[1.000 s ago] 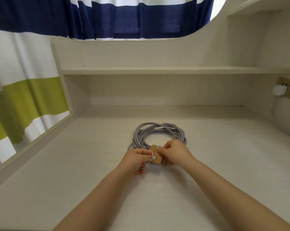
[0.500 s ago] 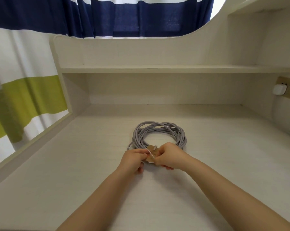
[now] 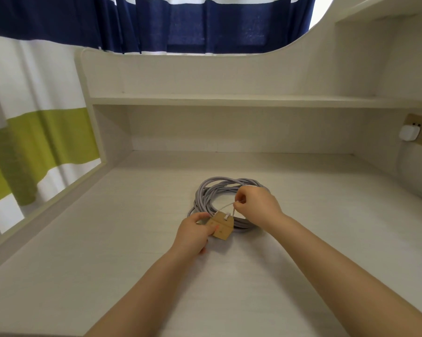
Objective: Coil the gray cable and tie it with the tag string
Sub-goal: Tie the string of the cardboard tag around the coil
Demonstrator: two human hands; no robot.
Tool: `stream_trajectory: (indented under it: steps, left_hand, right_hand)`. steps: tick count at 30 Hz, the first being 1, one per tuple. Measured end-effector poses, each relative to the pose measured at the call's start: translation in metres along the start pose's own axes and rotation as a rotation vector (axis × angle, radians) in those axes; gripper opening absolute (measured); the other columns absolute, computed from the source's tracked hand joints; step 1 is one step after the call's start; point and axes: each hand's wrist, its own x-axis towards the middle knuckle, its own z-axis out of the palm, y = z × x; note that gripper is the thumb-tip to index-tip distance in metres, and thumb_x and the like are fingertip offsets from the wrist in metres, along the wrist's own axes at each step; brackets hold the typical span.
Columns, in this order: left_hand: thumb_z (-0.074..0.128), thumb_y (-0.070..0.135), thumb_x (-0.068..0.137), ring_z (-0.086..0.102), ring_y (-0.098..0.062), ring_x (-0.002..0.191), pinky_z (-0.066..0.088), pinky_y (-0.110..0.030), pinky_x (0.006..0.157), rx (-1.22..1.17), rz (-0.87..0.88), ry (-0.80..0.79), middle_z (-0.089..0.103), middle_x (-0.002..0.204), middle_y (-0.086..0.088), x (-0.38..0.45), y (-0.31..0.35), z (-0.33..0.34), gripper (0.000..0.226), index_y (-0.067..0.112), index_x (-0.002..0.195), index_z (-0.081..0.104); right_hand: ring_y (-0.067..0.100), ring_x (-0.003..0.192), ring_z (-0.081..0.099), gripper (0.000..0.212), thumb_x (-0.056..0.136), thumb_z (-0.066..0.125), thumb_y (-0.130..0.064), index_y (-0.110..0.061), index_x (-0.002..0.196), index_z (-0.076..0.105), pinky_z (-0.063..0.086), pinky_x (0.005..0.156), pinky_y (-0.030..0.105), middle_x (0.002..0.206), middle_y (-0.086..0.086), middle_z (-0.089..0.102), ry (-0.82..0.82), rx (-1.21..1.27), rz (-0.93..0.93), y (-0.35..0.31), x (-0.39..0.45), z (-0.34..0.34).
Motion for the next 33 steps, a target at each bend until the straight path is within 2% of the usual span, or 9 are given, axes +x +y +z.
stream_trajectory:
  steps: [4, 8, 10, 12, 14, 18, 22, 26, 33]
  left_hand:
    - [0.060, 0.014, 0.083, 0.046, -0.016, 0.058, 0.036, -0.024, 0.042, 0.195, -0.025, -0.011, 0.060, 0.103, -0.021, -0.004, -0.002, -0.010, 0.055, 0.006, 0.134, 0.039]
    - [0.063, 0.017, 0.080, 0.054, -0.017, 0.063, 0.041, -0.025, 0.053, 0.494, 0.022, -0.115, 0.060, 0.083, -0.005, -0.013, -0.002, -0.025, 0.037, 0.008, 0.115, 0.059]
    - [0.061, 0.022, 0.080, 0.062, -0.021, 0.089, 0.046, -0.027, 0.071, 0.731, 0.055, -0.117, 0.066, 0.100, -0.005, -0.014, 0.002, -0.026, 0.035, 0.014, 0.114, 0.059]
    - [0.058, 0.028, 0.080, 0.052, -0.023, 0.112, 0.045, -0.031, 0.087, 0.861, 0.079, -0.088, 0.061, 0.118, -0.005, -0.012, 0.004, -0.019, 0.043, 0.017, 0.121, 0.053]
    - [0.057, 0.036, 0.079, 0.046, -0.025, 0.117, 0.043, -0.034, 0.091, 0.869, 0.129, -0.042, 0.059, 0.119, -0.006, -0.011, 0.006, -0.007, 0.042, 0.017, 0.116, 0.055]
    - [0.059, 0.045, 0.079, 0.059, -0.027, 0.097, 0.043, -0.031, 0.073, 0.822, 0.212, 0.034, 0.067, 0.096, -0.008, -0.007, 0.008, 0.014, 0.032, 0.015, 0.088, 0.063]
    - [0.058, 0.033, 0.083, 0.062, -0.024, 0.084, 0.043, -0.030, 0.069, 0.764, 0.204, 0.025, 0.068, 0.085, -0.006, -0.003, 0.008, 0.021, 0.020, 0.014, 0.081, 0.063]
    - [0.061, 0.019, 0.076, 0.040, -0.015, 0.048, 0.030, -0.022, 0.046, 0.405, 0.077, -0.137, 0.043, 0.041, 0.004, -0.007, 0.016, 0.011, 0.032, 0.018, 0.046, 0.048]
    - [0.061, 0.014, 0.074, 0.033, -0.012, 0.042, 0.024, -0.016, 0.039, 0.306, -0.014, -0.212, 0.036, 0.034, 0.008, -0.013, 0.015, -0.010, 0.031, 0.019, 0.045, 0.050]
  right_hand:
    - [0.022, 0.101, 0.059, 0.024, 0.085, 0.053, -0.029, -0.020, 0.106, 0.061, 0.046, 0.079, 0.032, 0.109, 0.001, 0.067, -0.112, -0.081, -0.042, -0.001, 0.006, 0.006]
    - [0.017, 0.104, 0.058, 0.058, 0.080, 0.059, -0.039, -0.018, 0.132, 0.042, 0.045, 0.083, 0.030, 0.115, -0.002, 0.063, -0.280, 0.008, -0.075, 0.004, 0.004, 0.004]
    - [0.017, 0.104, 0.056, 0.070, 0.075, 0.065, -0.037, -0.018, 0.136, 0.036, 0.043, 0.083, 0.026, 0.119, -0.002, 0.061, -0.379, 0.030, -0.088, 0.007, 0.003, 0.002]
    - [0.018, 0.106, 0.056, 0.076, 0.071, 0.068, -0.034, -0.019, 0.137, 0.033, 0.043, 0.084, 0.026, 0.123, 0.000, 0.058, -0.446, -0.027, -0.104, 0.008, 0.002, 0.002]
    - [0.021, 0.108, 0.056, 0.072, 0.071, 0.067, -0.028, -0.019, 0.135, 0.036, 0.043, 0.083, 0.026, 0.124, 0.001, 0.057, -0.465, -0.133, -0.133, 0.008, 0.001, 0.006]
    - [0.029, 0.097, 0.057, 0.042, 0.075, 0.063, -0.027, -0.014, 0.112, 0.048, 0.040, 0.069, 0.029, 0.110, 0.009, 0.062, -0.405, -0.300, -0.246, 0.005, 0.000, 0.014]
    - [0.031, 0.094, 0.057, 0.031, 0.080, 0.059, -0.030, -0.011, 0.103, 0.048, 0.036, 0.066, 0.031, 0.106, 0.012, 0.062, -0.367, -0.391, -0.324, 0.003, 0.000, 0.019]
    - [0.034, 0.096, 0.056, 0.028, 0.081, 0.056, -0.026, -0.010, 0.101, 0.046, 0.035, 0.065, 0.032, 0.106, 0.016, 0.060, -0.342, -0.398, -0.348, 0.007, -0.001, 0.022]
    - [0.029, 0.088, 0.054, 0.018, 0.075, 0.054, -0.017, -0.019, 0.079, 0.036, 0.030, 0.064, 0.029, 0.092, 0.009, 0.059, -0.255, -0.213, -0.348, 0.016, -0.006, 0.020]
